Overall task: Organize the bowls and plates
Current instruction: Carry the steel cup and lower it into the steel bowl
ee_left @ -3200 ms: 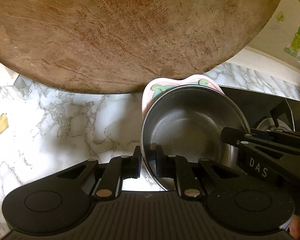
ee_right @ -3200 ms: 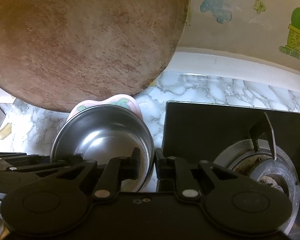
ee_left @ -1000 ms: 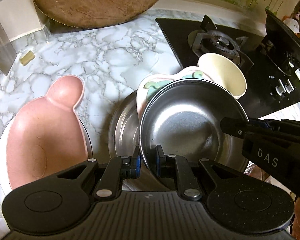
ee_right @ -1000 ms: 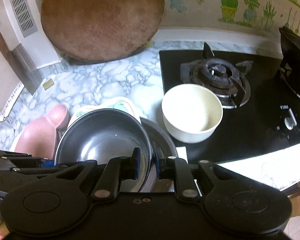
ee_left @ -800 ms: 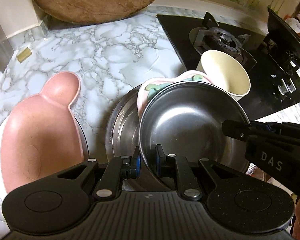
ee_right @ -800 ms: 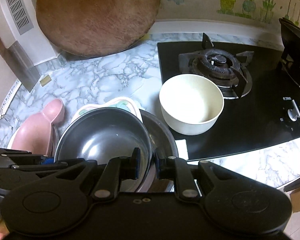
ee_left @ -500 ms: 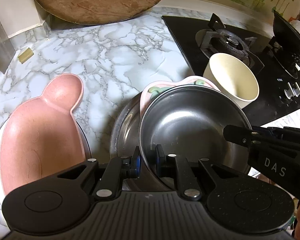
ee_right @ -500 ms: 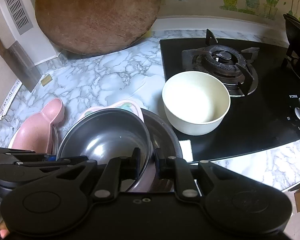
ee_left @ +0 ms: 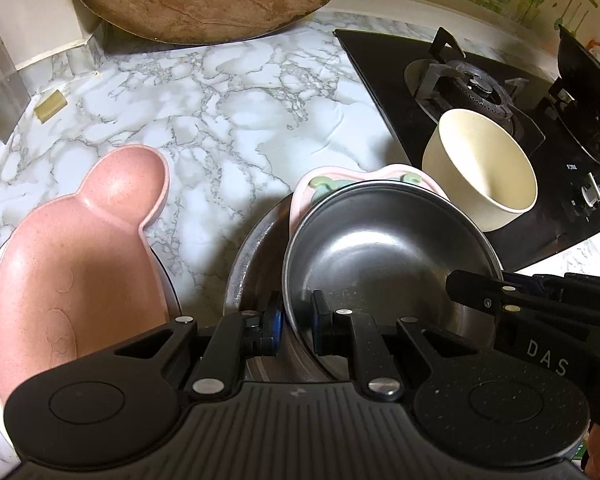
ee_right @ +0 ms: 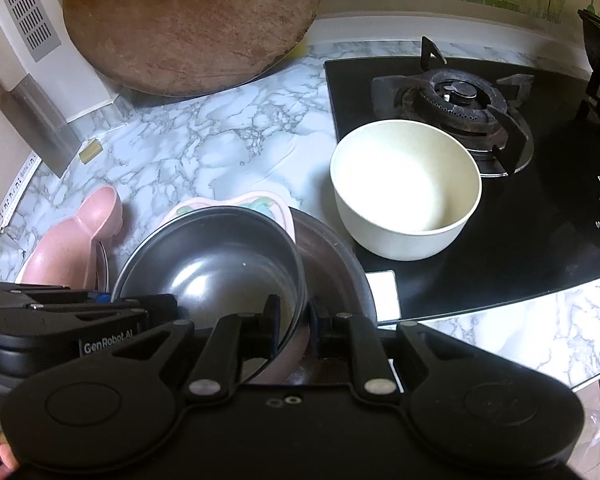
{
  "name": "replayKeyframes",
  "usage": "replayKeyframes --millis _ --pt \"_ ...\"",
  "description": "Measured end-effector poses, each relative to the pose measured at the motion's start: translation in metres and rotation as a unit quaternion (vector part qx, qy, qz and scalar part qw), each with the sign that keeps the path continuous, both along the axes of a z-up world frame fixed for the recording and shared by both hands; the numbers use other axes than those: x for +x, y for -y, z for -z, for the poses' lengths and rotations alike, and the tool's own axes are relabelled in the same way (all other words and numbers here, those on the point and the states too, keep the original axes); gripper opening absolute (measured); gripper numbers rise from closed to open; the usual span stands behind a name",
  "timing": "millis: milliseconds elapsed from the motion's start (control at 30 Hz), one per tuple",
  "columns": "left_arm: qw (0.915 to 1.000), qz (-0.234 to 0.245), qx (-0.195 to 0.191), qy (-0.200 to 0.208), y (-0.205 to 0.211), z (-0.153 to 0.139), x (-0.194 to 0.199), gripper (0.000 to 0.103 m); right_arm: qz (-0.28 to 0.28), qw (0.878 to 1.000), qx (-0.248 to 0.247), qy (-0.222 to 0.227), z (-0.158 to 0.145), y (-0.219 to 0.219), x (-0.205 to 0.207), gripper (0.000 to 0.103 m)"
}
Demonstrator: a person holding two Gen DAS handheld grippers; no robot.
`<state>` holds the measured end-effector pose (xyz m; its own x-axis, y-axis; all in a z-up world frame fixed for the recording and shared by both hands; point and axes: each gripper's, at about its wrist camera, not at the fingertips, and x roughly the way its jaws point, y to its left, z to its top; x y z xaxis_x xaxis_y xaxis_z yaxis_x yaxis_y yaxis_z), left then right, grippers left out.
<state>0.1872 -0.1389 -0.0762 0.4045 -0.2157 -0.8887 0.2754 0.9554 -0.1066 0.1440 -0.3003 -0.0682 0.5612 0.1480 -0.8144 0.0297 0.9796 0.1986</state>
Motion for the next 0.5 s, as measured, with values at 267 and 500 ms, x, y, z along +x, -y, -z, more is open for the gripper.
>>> replayKeyframes --millis 267,500 --pt "0.9999 -0.002 -0.010 -0.005 -0.0016 -0.0003 0.0037 0.013 -0.001 1.000 0.004 -0.003 0.0005 0.0017 0.0019 0.017" --pt "0.9999 -0.001 -0.013 0.001 -0.0021 -0.0012 0.0029 0.014 -0.010 1.000 -0.002 0.005 -0.0013 0.0010 -0.0005 0.017"
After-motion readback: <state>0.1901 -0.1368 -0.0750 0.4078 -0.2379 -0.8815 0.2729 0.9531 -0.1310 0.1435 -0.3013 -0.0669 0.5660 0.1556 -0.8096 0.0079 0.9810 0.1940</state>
